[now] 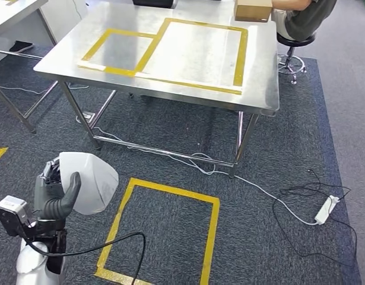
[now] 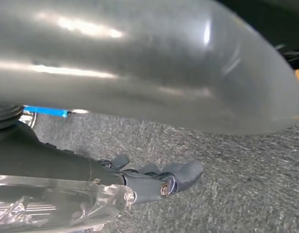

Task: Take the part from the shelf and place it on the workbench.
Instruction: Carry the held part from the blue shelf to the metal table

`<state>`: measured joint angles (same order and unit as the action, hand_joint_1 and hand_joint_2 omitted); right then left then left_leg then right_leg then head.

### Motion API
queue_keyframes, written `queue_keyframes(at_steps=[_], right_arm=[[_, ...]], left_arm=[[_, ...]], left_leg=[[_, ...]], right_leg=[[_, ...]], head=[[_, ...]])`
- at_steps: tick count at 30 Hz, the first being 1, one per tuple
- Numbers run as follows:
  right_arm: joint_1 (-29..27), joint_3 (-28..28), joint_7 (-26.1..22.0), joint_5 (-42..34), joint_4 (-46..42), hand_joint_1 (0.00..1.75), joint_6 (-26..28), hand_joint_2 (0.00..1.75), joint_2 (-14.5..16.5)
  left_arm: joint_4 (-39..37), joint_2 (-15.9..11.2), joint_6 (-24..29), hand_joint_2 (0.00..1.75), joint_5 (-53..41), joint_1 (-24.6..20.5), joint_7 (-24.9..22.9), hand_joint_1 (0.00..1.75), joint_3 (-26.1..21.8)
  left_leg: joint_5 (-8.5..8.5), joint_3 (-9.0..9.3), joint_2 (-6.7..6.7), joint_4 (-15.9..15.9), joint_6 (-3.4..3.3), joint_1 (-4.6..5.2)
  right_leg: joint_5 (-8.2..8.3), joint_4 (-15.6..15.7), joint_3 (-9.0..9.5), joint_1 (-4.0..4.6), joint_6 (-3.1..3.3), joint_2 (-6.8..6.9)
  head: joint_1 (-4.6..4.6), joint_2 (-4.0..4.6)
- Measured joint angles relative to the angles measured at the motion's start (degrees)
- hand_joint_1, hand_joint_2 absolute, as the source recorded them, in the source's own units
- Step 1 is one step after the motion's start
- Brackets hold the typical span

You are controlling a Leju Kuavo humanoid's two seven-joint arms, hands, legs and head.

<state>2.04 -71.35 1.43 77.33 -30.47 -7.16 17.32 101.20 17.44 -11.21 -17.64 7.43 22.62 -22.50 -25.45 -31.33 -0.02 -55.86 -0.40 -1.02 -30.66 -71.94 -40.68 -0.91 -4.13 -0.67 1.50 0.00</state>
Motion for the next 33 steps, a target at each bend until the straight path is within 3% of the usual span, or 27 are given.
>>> queue_keyframes(at_steps=[1,2,4,5,7,9,11,13,15,16,17,18,20,21,23,26,27,29,31,32,33], right_arm=[[-0.05,0.03,-0.16,0.04,0.15,0.0,0.07,0.0,-0.13],[-0.1,0.03,-0.27,0.09,0.29,0.0,0.1,0.0,-0.25],[-0.14,0.05,-0.39,0.21,0.48,0.0,0.13,0.0,-0.51],[-0.06,0.07,-0.41,0.26,0.68,0.0,0.13,0.0,-0.58],[0.16,0.13,-0.44,0.31,1.05,0.0,0.13,0.0,-0.66],[0.18,0.21,-0.44,0.32,1.22,0.0,0.11,0.0,-0.72],[0.03,0.31,-0.45,0.34,1.27,0.0,0.11,0.0,-0.76],[0.05,0.38,-0.46,0.37,1.29,0.0,0.13,0.0,-0.78],[0.08,0.4,-0.49,0.39,1.32,0.0,0.14,0.0,-0.8],[0.03,0.4,-0.55,0.4,1.34,0.0,0.11,0.0,-0.81],[-0.03,0.4,-0.69,0.4,1.35,0.0,0.07,0.0,-0.82],[-0.06,0.4,-0.93,0.32,1.37,0.0,0.02,0.0,-0.84],[0.0,0.37,-1.52,-0.22,1.4,0.0,-0.13,0.0,-0.85],[0.09,0.34,-1.72,-0.57,1.42,0.0,-0.25,0.0,-0.89],[0.23,0.29,-1.54,-0.98,1.47,0.0,-0.52,0.0,-1.03],[0.3,0.18,-0.61,-0.96,1.58,0.0,-0.77,0.0,-1.44],[0.4,0.13,-0.53,-0.87,1.67,0.0,-0.85,0.0,-1.55],[0.52,0.05,-1.12,-0.66,1.91,0.0,-0.99,0.0,-1.71],[0.22,0.01,-2.08,-0.56,2.17,0.0,-1.05,0.0,-1.84],[0.0,-0.03,-2.37,-0.56,2.31,0.0,-1.07,0.0,-1.86],[-0.16,-0.08,-2.36,-0.56,2.44,0.0,-1.08,0.0,-1.87]], left_arm=[[0.16,0.16,-0.1,1.75,0.02,0.3,0.0,1.75,-0.34],[0.32,0.3,-0.23,1.75,0.03,0.59,0.0,1.75,-0.66],[0.56,0.5,-0.45,1.75,0.05,0.98,0.0,1.75,-1.15],[0.72,0.56,-0.52,1.75,0.06,1.07,0.0,1.75,-1.4],[1.09,0.62,-0.58,1.75,0.1,1.14,0.0,1.75,-1.79],[1.36,0.62,-0.59,1.75,0.14,1.24,0.0,1.75,-1.99],[1.56,0.61,-0.58,1.75,0.16,1.3,0.0,1.75,-2.1],[1.72,0.59,-0.57,1.75,0.17,1.3,0.0,1.75,-2.17],[1.77,0.59,-0.6,1.75,0.16,1.38,0.0,1.75,-2.26],[1.77,0.6,-0.63,1.75,0.1,1.46,0.0,1.75,-2.33],[1.77,0.61,-0.71,1.75,-0.01,1.55,0.0,1.75,-2.43],[1.8,0.62,-0.82,1.75,-0.2,1.62,0.0,1.75,-2.56],[2.02,0.66,-1.17,1.75,-0.63,1.69,0.0,1.75,-2.82],[2.19,0.68,-1.41,1.75,-0.85,1.66,-0.01,1.75,-2.94],[2.5,0.74,-1.85,1.75,-1.16,1.64,-0.07,1.75,-3.09],[2.75,0.79,-2.07,1.75,-1.55,1.6,-0.13,1.75,-3.1],[2.81,0.8,-2.06,1.75,-1.65,1.56,-0.13,1.75,-3.1],[2.88,0.8,-1.92,1.75,-1.54,1.48,0.03,1.75,-3.12],[2.88,0.76,-1.8,1.75,-1.28,1.38,0.68,1.75,-3.1],[2.88,0.73,-1.74,1.75,-1.2,1.34,1.02,1.75,-3.04],[2.88,0.7,-1.66,1.75,-1.18,1.25,1.22,1.75,-2.94]], left_leg=[[-0.12,0.1,0.08,-0.02,0.28,-0.15],[-0.29,0.3,0.11,-0.04,0.65,-0.38],[-0.85,0.95,0.14,-0.19,1.67,-1.03],[-1.16,1.25,0.15,-0.37,2.31,-1.26],[-1.65,1.46,0.22,-0.63,3.45,-1.31],[-1.7,1.63,0.24,-0.62,4.19,-1.27],[-1.88,1.21,0.22,-1.89,4.5,-1.4],[-3.59,-1.94,0.22,-7.16,4.42,-1.19],[-6.36,-6.95,0.21,-14.51,4.2,-0.8],[-6.8,-8.87,0.2,-16.7,3.98,-0.62],[-6.06,-9.86,0.2,-17.08,3.67,-0.45],[-4.13,-9.78,0.19,-15.47,3.26,-0.24],[0.8,-7.71,0.15,-9.01,2.28,0.3],[1.76,-6.65,0.13,-5.9,1.93,0.54],[1.29,-5.47,0.04,-2.45,1.56,0.8],[0.8,-3.41,-0.02,-1.14,0.99,0.46],[0.64,-2.47,0.07,-1.1,0.69,0.39],[-0.33,-0.92,0.23,-1.05,0.24,0.41],[-1.73,0.61,0.23,-1.01,0.03,0.43],[-2.52,1.64,0.19,-1.0,0.0,0.42],[-3.33,2.81,0.14,-0.99,0.02,0.42]], right_leg=[[-0.57,-1.77,-0.92,-0.16,-0.15,0.08],[0.08,-1.26,-0.7,-0.38,-0.43,0.14],[3.8,5.47,2.64,-1.05,-1.28,0.36],[4.84,9.03,4.3,-1.22,-1.56,0.35],[5.16,12.32,5.92,-1.29,-0.77,0.31],[4.82,11.9,5.96,-1.08,0.99,0.13],[4.84,11.83,6.32,-0.99,2.02,-0.1],[4.53,11.96,6.78,-0.84,2.76,-0.26],[3.98,11.99,7.12,-0.48,3.39,-0.4],[3.64,11.99,7.42,-0.25,3.62,-0.52],[3.28,11.99,7.86,-0.03,3.74,-0.67],[2.9,12.0,8.41,0.14,3.76,-0.84],[2.01,12.01,9.61,0.4,3.57,-1.15],[1.51,12.03,9.85,0.52,3.31,-1.29],[0.77,12.46,10.49,0.73,2.62,-1.43],[0.51,12.53,12.08,0.83,1.53,-0.98],[0.44,10.76,11.33,0.82,1.22,-0.66],[-0.33,3.67,6.82,0.8,0.82,-0.04],[-3.76,-1.93,1.39,0.8,0.67,0.12],[-5.72,-2.41,-0.36,0.8,0.68,0.13],[-6.62,-1.23,-1.28,0.81,0.75,0.14]], head=[[-0.01,0.0],[-0.03,0.0],[-0.07,0.0],[-0.23,0.0],[-0.38,0.0],[-0.2,0.0],[0.16,0.0],[0.52,0.0],[0.77,0.0],[0.83,0.0],[0.85,0.0],[0.85,0.0],[0.87,0.0],[0.95,0.0],[1.15,0.0],[1.21,0.01],[1.0,0.01],[0.67,0.03],[0.55,0.02],[0.47,0.02],[0.4,0.02]])
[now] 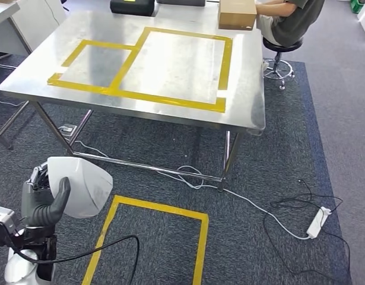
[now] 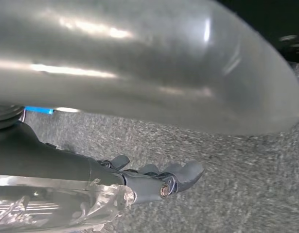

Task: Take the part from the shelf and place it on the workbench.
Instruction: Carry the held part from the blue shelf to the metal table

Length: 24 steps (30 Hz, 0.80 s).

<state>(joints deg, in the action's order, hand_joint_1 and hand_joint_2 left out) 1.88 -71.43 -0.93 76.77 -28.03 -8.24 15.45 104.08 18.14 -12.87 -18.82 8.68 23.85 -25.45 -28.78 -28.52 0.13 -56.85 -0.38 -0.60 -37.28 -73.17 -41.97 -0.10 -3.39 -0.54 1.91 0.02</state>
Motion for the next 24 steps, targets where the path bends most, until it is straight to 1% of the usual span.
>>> queue_keyframes(at_steps=[1,2,3,4,5,6,7,8,9,10,11,12,13,14,15,16,18,19,20,21,22,23,24], right_arm=[[-0.07,-0.06,0.16,0.01,0.13,0.0,-0.01,0.0,0.0],[-0.12,-0.13,0.39,0.02,0.27,0.0,-0.02,0.0,0.0],[-0.15,-0.21,0.61,0.02,0.4,0.0,-0.02,0.0,0.0],[-0.17,-0.3,0.75,0.07,0.51,0.0,0.01,0.0,0.0],[-0.18,-0.39,0.8,0.12,0.57,0.0,0.04,0.0,-0.01],[-0.09,-0.45,0.73,0.21,0.61,0.0,0.08,0.0,-0.01],[0.09,-0.49,0.53,0.32,0.61,0.0,0.11,0.0,-0.02],[0.29,-0.5,0.24,0.4,0.6,0.0,0.12,0.0,-0.02],[0.5,-0.49,-0.08,0.49,0.6,0.0,0.1,0.0,-0.02],[0.66,-0.49,-0.36,0.57,0.6,0.0,0.05,0.0,-0.03],[0.73,-0.49,-0.57,0.68,0.6,0.0,0.0,0.0,-0.04],[0.76,-0.49,-0.72,0.81,0.61,0.0,-0.04,0.0,-0.05],[0.75,-0.49,-0.8,0.93,0.61,0.0,-0.08,0.0,-0.08],[0.74,-0.5,-0.85,1.04,0.63,0.0,-0.09,0.0,-0.1],[0.73,-0.5,-0.87,1.11,0.67,0.0,-0.09,0.0,-0.11],[0.74,-0.5,-0.89,1.16,0.74,0.0,-0.11,0.0,-0.14],[0.76,-0.5,-0.89,1.34,0.9,0.0,-0.17,0.0,-0.23],[0.79,-0.5,-0.85,1.43,0.98,0.0,-0.21,0.0,-0.34],[0.8,-0.5,-0.82,1.51,1.03,0.0,-0.23,0.0,-0.47],[0.8,-0.5,-0.79,1.57,1.09,0.0,-0.25,0.0,-0.66],[0.79,-0.5,-0.77,1.63,1.17,0.0,-0.26,0.0,-0.8],[0.78,-0.5,-0.77,1.69,1.26,0.0,-0.26,0.0,-0.97],[0.79,-0.5,-0.77,1.76,1.38,0.0,-0.24,0.0,-1.11]], left_arm=[[0.0,-0.03,0.14,1.75,0.01,-0.14,0.04,1.75,0.14],[-0.01,-0.05,0.3,1.75,0.04,-0.32,-0.01,1.75,0.31],[-0.02,-0.09,0.5,1.75,0.09,-0.5,-0.09,1.75,0.5],[-0.02,-0.15,0.71,1.75,0.19,-0.67,-0.14,1.75,0.7],[-0.02,-0.25,0.87,1.75,0.33,-0.83,-0.13,1.75,0.95],[0.02,-0.38,1.01,1.75,0.5,-1.05,-0.06,1.75,1.21],[0.08,-0.55,1.08,1.75,0.65,-1.36,0.05,1.75,1.45],[0.15,-0.73,1.12,1.75,0.74,-1.71,0.14,1.75,1.63],[0.23,-0.92,1.21,1.75,0.76,-2.09,0.21,1.75,1.73],[0.28,-1.13,1.37,1.75,0.68,-2.42,0.21,1.75,1.8],[0.31,-1.33,1.58,1.75,0.5,-2.68,0.14,1.75,1.84],[0.33,-1.55,1.8,1.75,0.27,-2.95,0.0,1.75,1.89],[0.36,-1.75,1.96,1.75,0.03,-3.22,-0.15,1.75,1.95],[0.39,-1.94,2.05,1.75,-0.21,-3.5,-0.28,1.75,2.03],[0.43,-2.13,2.08,1.75,-0.36,-3.78,-0.4,1.75,2.11],[0.46,-2.29,2.1,1.75,-0.45,-4.06,-0.52,1.75,2.17],[0.51,-2.62,2.11,1.75,-0.57,-4.81,-0.99,1.75,2.21],[0.5,-2.77,2.11,1.75,-0.72,-5.3,-1.4,1.75,2.22],[0.49,-2.89,2.11,1.75,-0.86,-5.77,-1.79,1.75,2.23],[0.48,-3.02,2.11,1.75,-1.03,-6.23,-2.18,1.75,2.24],[0.45,-3.17,2.11,1.75,-1.15,-6.64,-2.45,1.75,2.23],[0.45,-3.3,2.12,1.75,-1.11,-7.05,-2.57,1.75,2.21],[0.44,-3.43,2.11,1.75,-0.96,-7.46,-2.68,1.75,2.15]], left_leg=[[-0.85,1.16,-0.03,0.0,0.08,0.02],[-1.74,2.26,-0.06,0.03,0.21,0.04],[-2.67,3.28,-0.1,-0.03,0.41,0.15],[-3.58,4.14,-0.14,0.07,0.69,0.27],[-4.2,5.07,-0.19,0.16,1.02,0.39],[-4.33,5.68,-0.24,0.02,1.41,0.5],[-3.89,5.56,-0.24,-0.78,1.81,0.53],[-2.84,4.62,-0.23,-2.72,2.15,0.52],[-1.89,2.6,-0.23,-5.67,2.45,0.49],[-1.84,0.07,-0.22,-9.13,2.71,0.45],[-2.92,-2.47,-0.21,-12.28,2.94,0.42],[-5.1,-4.76,-0.21,-14.59,3.16,0.38],[-7.51,-6.48,-0.21,-15.81,3.33,0.34],[-9.05,-7.59,-0.21,-15.89,3.44,0.29],[-8.96,-8.07,-0.2,-14.74,3.48,0.24],[-7.04,-7.91,-0.2,-12.42,3.49,0.15],[-0.46,-6.65,-0.15,-5.4,3.61,-0.19],[1.9,-6.19,-0.07,-2.71,3.47,-0.32],[3.35,-5.98,-0.03,-1.04,3.21,-0.4],[3.83,-6.0,-0.02,-0.39,2.98,-0.47],[4.07,-5.97,-0.08,-0.54,2.75,-0.5],[4.39,-5.9,-0.17,-0.48,2.64,-0.55],[4.51,-5.84,-0.22,-0.43,2.59,-0.6]], right_leg=[[1.0,2.43,-0.33,0.04,0.17,0.03],[4.42,5.68,-0.34,0.11,0.46,0.16],[8.92,8.83,-0.21,0.23,0.81,0.34],[13.04,11.03,0.2,0.36,1.21,0.5],[16.07,12.35,0.59,0.47,1.64,0.61],[17.11,12.76,1.09,0.53,2.03,0.64],[17.25,12.88,1.69,0.43,2.38,0.57],[17.29,13.23,2.1,0.29,2.69,0.5],[17.16,13.64,2.57,0.14,2.98,0.44],[16.96,14.06,3.01,-0.01,3.21,0.36],[16.63,14.34,3.43,-0.07,3.39,0.28],[16.22,14.51,3.86,-0.14,3.5,0.18],[15.78,14.57,4.31,-0.19,3.5,0.06],[15.34,14.57,4.79,-0.25,3.45,-0.08],[14.9,14.57,5.32,-0.33,3.35,-0.25],[14.48,14.57,5.89,-0.43,3.16,-0.41],[13.68,14.36,6.82,-0.53,2.5,-0.72],[13.29,14.27,7.03,-0.48,2.09,-0.8],[12.9,14.25,7.05,-0.4,1.73,-0.84],[12.47,14.16,7.04,-0.25,1.61,-0.81],[12.09,14.32,7.06,-0.18,1.87,-0.74],[11.92,14.42,7.14,-0.1,2.45,-0.67],[11.91,14.47,7.3,-0.02,3.26,-0.61]], head=[[-0.07,0.0],[-0.12,0.0],[-0.17,0.0],[-0.14,0.0],[-0.1,0.0],[-0.06,0.0],[-0.01,0.0],[-0.01,0.0],[-0.01,0.0],[0.01,0.0],[0.03,0.0],[0.02,0.0],[0.03,0.0],[0.03,0.0],[0.03,0.0],[0.03,0.0],[0.12,0.0],[0.16,0.0],[0.2,0.0],[0.21,0.0],[0.1,0.0],[0.04,0.0],[-0.06,0.0]])
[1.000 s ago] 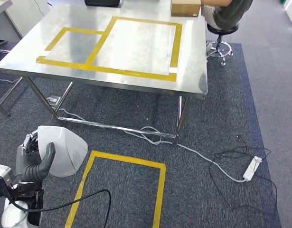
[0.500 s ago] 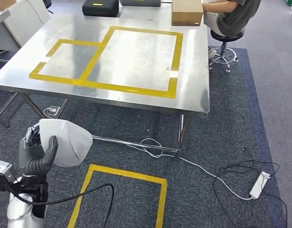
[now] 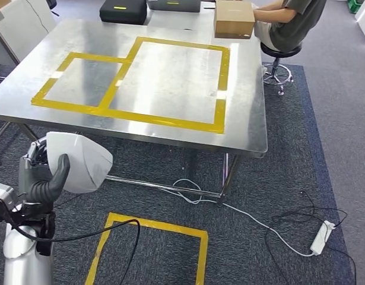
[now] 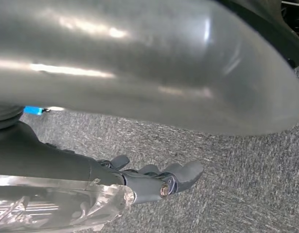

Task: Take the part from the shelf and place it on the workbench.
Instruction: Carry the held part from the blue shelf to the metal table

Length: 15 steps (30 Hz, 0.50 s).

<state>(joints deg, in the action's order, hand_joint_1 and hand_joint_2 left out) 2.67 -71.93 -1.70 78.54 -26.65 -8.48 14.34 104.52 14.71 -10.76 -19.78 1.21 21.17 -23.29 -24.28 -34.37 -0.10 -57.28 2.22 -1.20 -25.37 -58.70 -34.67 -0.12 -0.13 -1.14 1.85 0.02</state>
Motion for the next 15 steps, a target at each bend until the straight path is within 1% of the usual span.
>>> queue_keyframes(at_steps=[1,2,3,4,5,6,8,9,10,11,15], right_arm=[[0.02,0.0,0.0,0.07,0.13,0.0,0.04,0.0,-0.1],[0.04,0.0,0.0,0.13,0.26,0.0,0.08,0.0,-0.21],[0.05,0.0,0.0,0.2,0.4,0.0,0.13,0.0,-0.28],[0.04,0.0,0.0,0.25,0.53,0.0,0.15,0.0,-0.35],[0.03,0.0,0.0,0.29,0.66,0.0,0.16,0.0,-0.39],[0.03,0.0,0.0,0.31,0.76,0.0,0.16,0.0,-0.41],[0.03,0.0,0.0,0.29,0.97,0.0,0.17,0.0,-0.42],[0.04,0.0,0.0,0.29,1.06,0.0,0.19,0.0,-0.42],[0.04,0.0,-0.01,0.28,1.14,0.0,0.21,0.0,-0.42],[0.05,0.0,-0.01,0.28,1.18,0.0,0.24,0.0,-0.42],[0.05,0.0,-0.04,0.28,1.21,0.0,0.31,0.0,-0.42]], left_arm=[[-0.01,-0.09,-0.02,1.75,0.36,-0.4,-0.03,1.75,-0.08],[-0.02,-0.15,-0.08,1.75,0.91,-0.76,-0.01,1.75,-0.2],[-0.03,-0.2,-0.16,1.75,1.61,-1.11,0.07,1.75,-0.37],[-0.03,-0.25,-0.26,1.75,2.33,-1.45,0.19,1.75,-0.56],[-0.04,-0.29,-0.35,1.75,2.93,-1.76,0.31,1.75,-0.75],[-0.04,-0.33,-0.42,1.75,3.33,-2.01,0.39,1.75,-0.92],[-0.04,-0.4,-0.54,1.75,3.67,-2.4,0.43,1.75,-1.22],[-0.04,-0.44,-0.63,1.75,3.74,-2.61,0.43,1.75,-1.36],[-0.04,-0.46,-0.79,1.75,3.81,-2.87,0.43,1.75,-1.52],[-0.04,-0.47,-0.95,1.75,3.85,-3.17,0.43,1.75,-1.68],[-0.04,-0.46,-1.23,1.75,3.87,-4.1,0.43,1.75,-2.2]], left_leg=[[-0.08,0.04,-0.04,0.0,-0.22,0.05],[-0.14,0.07,-0.06,0.0,-0.44,0.11],[-0.19,0.1,-0.07,0.0,-0.61,0.17],[-0.27,0.13,-0.07,0.0,-0.79,0.23],[-0.32,0.15,-0.07,0.0,-0.93,0.27],[-0.36,0.17,-0.07,0.0,-1.01,0.3],[-0.43,0.18,-0.06,0.0,-1.16,0.32],[-0.46,0.18,-0.06,0.0,-1.2,0.32],[-0.48,0.19,-0.06,0.0,-1.24,0.32],[-0.49,0.19,-0.06,0.0,-1.25,0.32],[-0.51,0.29,-0.06,0.07,-1.25,0.29]], right_leg=[[0.08,0.18,0.14,0.03,0.76,0.02],[0.22,0.33,0.24,0.06,1.22,0.04],[0.26,0.48,0.34,0.06,1.44,0.05],[0.3,0.64,0.5,0.05,1.38,0.07],[0.46,0.81,0.7,0.03,1.02,0.07],[0.59,1.01,0.9,-0.01,0.43,0.08],[0.8,1.45,1.28,-0.13,-1.3,0.09],[0.79,1.61,1.37,-0.18,-1.98,0.1],[0.79,1.7,1.42,-0.22,-2.43,0.11],[0.76,1.73,1.43,-0.23,-2.62,0.12],[0.63,1.72,1.41,-0.21,-2.83,0.12]], head=[[-0.05,0.0],[-0.09,0.0],[-0.11,0.0],[-0.11,0.0],[-0.11,0.0],[-0.1,0.0],[-0.09,0.0],[-0.09,0.0],[-0.09,0.0],[-0.08,0.0],[-0.05,0.0]])
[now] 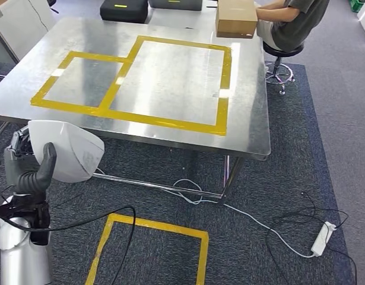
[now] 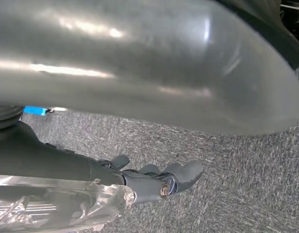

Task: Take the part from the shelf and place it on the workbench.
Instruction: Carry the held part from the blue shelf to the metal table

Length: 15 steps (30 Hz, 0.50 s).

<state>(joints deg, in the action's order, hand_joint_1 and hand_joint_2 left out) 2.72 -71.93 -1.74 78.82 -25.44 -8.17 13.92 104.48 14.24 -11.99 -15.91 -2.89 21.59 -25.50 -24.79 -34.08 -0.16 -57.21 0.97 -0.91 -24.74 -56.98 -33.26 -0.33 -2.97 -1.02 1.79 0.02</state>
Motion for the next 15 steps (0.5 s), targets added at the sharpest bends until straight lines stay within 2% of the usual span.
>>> queue_keyframes(at_steps=[13,15], right_arm=[[0.0,0.0,-0.01,0.01,0.09,0.0,0.0,0.0,-0.06],[0.01,0.0,-0.05,0.02,0.17,0.0,-0.14,0.0,-0.07]], left_arm=[[-0.01,0.03,-0.03,1.75,-0.38,-0.88,-0.11,1.75,-0.79],[-0.1,-0.03,-0.06,1.75,-0.87,-1.05,-0.44,1.75,-0.84]], left_leg=[[0.12,0.38,0.0,0.48,0.19,-0.03],[0.01,0.36,0.0,0.41,0.0,0.06]], right_leg=[[-0.09,-0.1,0.05,0.04,0.1,-0.01],[-0.05,0.03,0.12,-0.05,-0.03,-0.01]], head=[[0.0,0.0],[0.0,0.0]])
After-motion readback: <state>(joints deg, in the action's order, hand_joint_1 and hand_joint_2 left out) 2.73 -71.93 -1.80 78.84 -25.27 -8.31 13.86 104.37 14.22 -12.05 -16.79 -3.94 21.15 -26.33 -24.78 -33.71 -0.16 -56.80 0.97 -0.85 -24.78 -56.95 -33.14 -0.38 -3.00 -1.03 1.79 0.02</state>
